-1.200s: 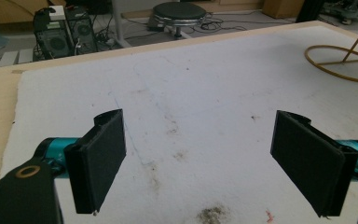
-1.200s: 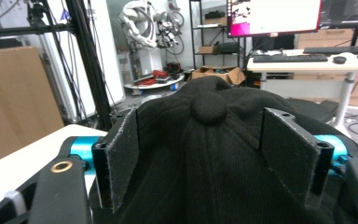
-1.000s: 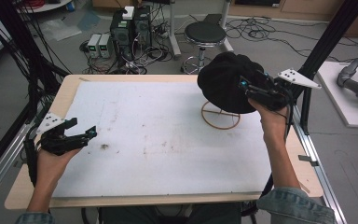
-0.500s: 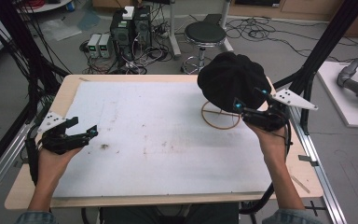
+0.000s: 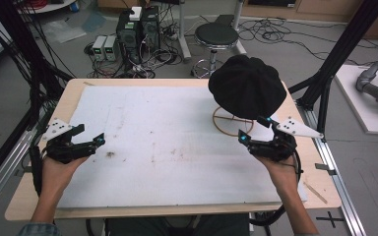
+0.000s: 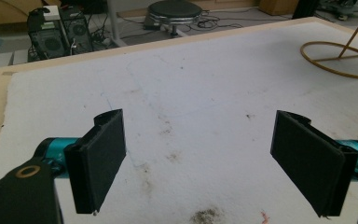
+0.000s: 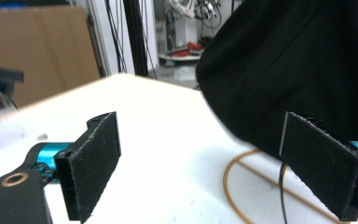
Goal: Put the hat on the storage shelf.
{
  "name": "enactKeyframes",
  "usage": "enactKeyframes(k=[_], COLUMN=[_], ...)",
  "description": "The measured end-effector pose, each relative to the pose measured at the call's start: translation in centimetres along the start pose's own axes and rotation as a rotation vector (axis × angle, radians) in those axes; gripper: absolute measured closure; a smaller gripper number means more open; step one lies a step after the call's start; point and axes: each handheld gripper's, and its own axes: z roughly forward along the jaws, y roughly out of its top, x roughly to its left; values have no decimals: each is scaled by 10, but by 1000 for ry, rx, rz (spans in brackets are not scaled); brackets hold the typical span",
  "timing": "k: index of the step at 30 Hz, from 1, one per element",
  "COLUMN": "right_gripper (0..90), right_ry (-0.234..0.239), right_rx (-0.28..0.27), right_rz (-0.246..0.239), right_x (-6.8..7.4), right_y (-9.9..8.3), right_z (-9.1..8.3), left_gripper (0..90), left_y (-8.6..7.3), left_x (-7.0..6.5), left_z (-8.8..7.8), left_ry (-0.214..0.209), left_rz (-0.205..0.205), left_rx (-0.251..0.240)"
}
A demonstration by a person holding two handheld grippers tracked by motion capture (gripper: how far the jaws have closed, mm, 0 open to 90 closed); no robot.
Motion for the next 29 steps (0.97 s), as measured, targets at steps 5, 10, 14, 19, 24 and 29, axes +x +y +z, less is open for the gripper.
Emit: enactKeyframes(k=[5, 10, 14, 19, 24, 29], right_gripper=[123, 123, 123, 123, 123, 123], right_ry=[-3, -9, -17, -17, -14, -7], right_rx=[50, 61, 63, 58, 60, 59], right_rz=[-24, -3, 10, 14, 19, 16], right_x=[4, 0, -2, -3, -2, -2], right_y=[-18, -26, -28, -27, -27, -27], right_z=[5, 8, 9, 9, 9, 9], left_gripper=[183, 183, 183, 183, 183, 183], left_y=[1, 1, 1, 1, 1, 1], left_x=[-1, -2, -2, -2, -2, -2], left_z=[-1, -1, -1, -1, -1, -1], left_ry=[-7, -12, -8, -10, -8, -8], left_rz=[4, 9, 7, 10, 10, 9], left_rx=[-2, -3, -4, -3, -4, -4])
